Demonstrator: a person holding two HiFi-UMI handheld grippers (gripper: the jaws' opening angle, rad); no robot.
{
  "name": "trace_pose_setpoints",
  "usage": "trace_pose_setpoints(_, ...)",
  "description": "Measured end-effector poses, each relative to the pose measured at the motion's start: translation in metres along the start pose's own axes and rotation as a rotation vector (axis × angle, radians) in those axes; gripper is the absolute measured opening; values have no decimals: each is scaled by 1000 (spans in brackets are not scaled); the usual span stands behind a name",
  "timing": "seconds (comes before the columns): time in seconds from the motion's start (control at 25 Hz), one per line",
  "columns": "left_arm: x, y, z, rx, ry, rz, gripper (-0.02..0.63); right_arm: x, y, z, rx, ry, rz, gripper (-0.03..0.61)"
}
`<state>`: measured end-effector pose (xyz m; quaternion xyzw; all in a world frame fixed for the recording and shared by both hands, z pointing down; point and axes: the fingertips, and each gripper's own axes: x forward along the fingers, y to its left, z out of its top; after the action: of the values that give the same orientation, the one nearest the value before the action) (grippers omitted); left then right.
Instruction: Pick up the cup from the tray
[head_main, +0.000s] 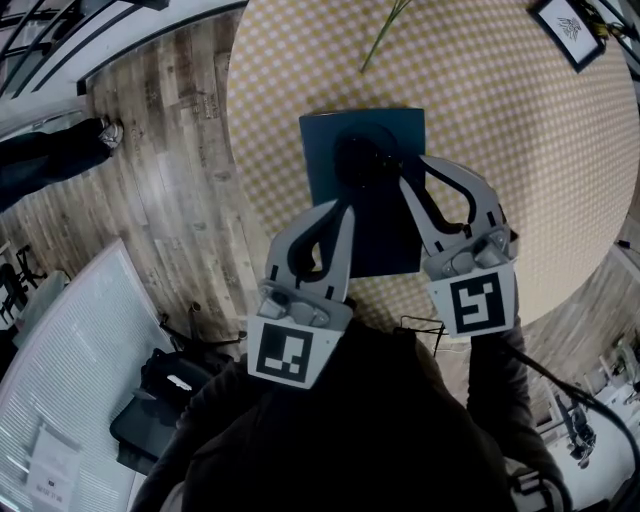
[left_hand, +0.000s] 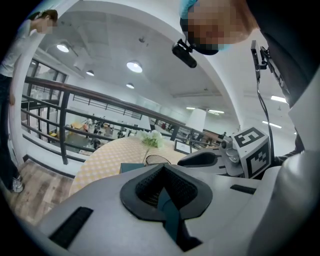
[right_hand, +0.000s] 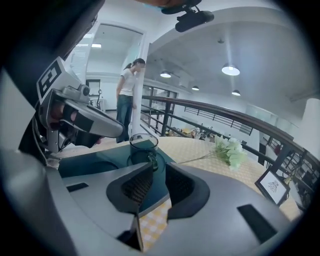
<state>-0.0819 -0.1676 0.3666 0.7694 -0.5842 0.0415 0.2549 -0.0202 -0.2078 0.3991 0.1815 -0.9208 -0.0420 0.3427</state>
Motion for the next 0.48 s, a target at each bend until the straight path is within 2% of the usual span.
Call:
trace_pose_setpoints(0.24, -1, 7, 0, -11, 4, 11, 5, 0, 11, 0, -11, 18, 49, 72)
trace_pose_setpoints(0.48, 1, 8, -2, -22, 17, 7, 5, 14, 9, 6, -32, 2, 55, 72)
